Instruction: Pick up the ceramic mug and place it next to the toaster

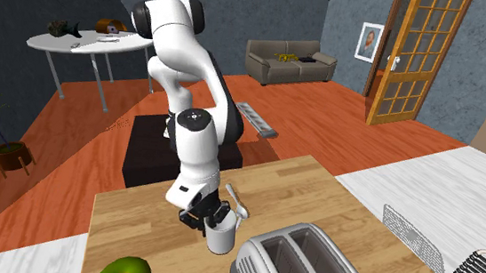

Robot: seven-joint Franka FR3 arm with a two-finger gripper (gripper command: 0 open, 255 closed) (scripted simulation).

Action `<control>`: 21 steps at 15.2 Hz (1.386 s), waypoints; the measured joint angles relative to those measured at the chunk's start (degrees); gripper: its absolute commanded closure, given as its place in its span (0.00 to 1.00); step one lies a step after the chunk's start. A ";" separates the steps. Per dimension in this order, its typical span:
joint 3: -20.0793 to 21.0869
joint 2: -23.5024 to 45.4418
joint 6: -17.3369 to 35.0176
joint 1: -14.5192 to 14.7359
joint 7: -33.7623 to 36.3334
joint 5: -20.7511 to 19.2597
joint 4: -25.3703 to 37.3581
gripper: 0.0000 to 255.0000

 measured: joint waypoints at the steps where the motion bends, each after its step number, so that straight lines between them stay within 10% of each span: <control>1: -0.08 0.50 0.50 0.06 0.03 -0.10 -0.01 1.00; 13: -0.69 4.41 4.05 0.55 0.28 -0.80 0.35 1.00; 14: -0.69 4.41 4.05 0.55 0.27 -0.80 0.35 0.00; 21: -0.58 3.83 3.43 0.52 0.29 -0.70 0.41 0.00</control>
